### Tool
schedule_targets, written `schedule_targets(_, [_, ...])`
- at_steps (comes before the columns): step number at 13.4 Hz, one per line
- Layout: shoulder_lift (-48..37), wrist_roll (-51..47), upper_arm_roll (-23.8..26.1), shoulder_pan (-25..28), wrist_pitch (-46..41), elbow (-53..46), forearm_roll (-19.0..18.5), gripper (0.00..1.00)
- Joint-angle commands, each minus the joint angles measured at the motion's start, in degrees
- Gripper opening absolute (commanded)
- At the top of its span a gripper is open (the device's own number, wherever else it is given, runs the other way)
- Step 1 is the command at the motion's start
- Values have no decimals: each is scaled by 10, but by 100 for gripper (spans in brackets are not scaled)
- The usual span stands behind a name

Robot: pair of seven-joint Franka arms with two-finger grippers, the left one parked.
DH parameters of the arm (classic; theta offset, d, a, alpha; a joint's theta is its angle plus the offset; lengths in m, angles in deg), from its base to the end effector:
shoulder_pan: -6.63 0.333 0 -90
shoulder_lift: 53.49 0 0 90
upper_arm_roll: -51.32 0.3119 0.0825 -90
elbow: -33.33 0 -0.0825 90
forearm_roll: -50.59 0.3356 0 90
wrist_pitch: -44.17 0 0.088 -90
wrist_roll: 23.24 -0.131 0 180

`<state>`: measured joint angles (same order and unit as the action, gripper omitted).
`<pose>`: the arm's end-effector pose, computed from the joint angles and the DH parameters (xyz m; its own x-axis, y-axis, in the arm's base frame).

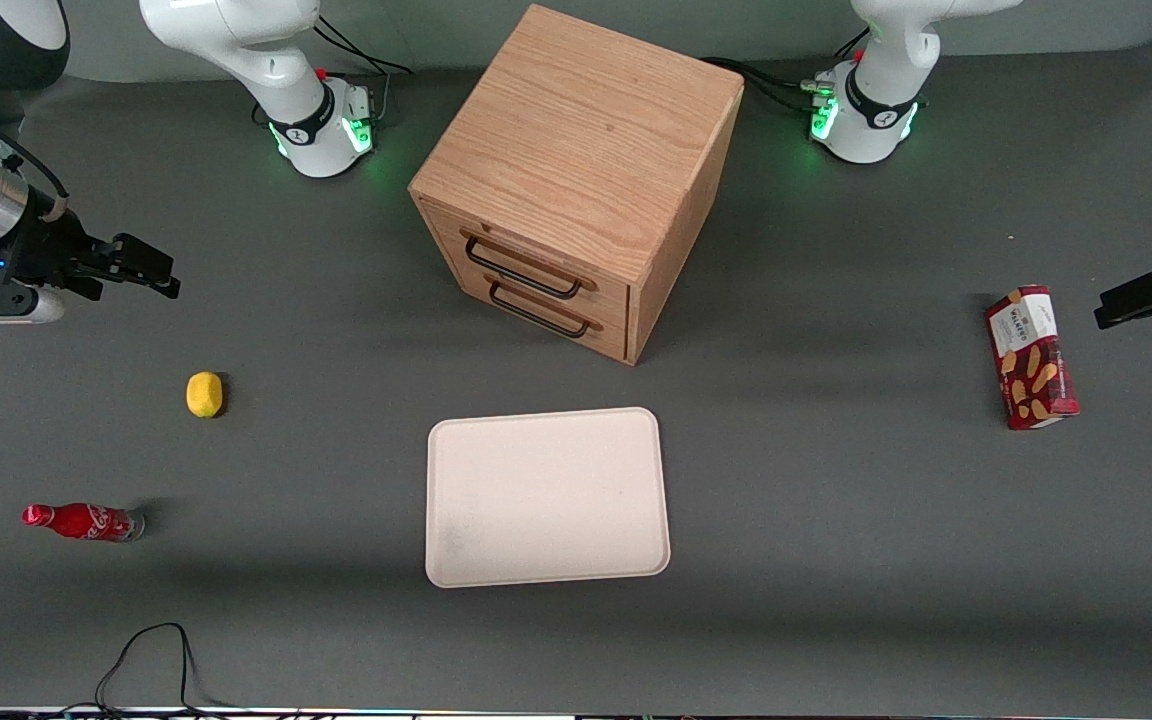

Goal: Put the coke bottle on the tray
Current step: 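Move the open right gripper down over the red Coca-Cola bottle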

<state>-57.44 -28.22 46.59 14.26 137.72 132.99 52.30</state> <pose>0.4853 0.0271 0.5643 0.9985 -0.0377 -0.0409 -0.0390 -0.9987 -0.0319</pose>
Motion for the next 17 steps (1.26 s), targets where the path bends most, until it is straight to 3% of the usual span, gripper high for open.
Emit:
schedule_targets(1, [7,-19,3,-2,-7,-16,-5,100])
schedule_targets(4, [23,-15,1,-5,-5,-36,-13,100])
schedule_targets(6, [71,-7,-36,-5,-7,-103,-14,100])
schedule_targets(10, [190,159,-110,-7,-14,-238,-4,100])
schedule_targets(15, [342,332,-228,-23,-5,-353,107,100])
schedule_targets(17, [393,393,-234,-51,15,-387,144,100])
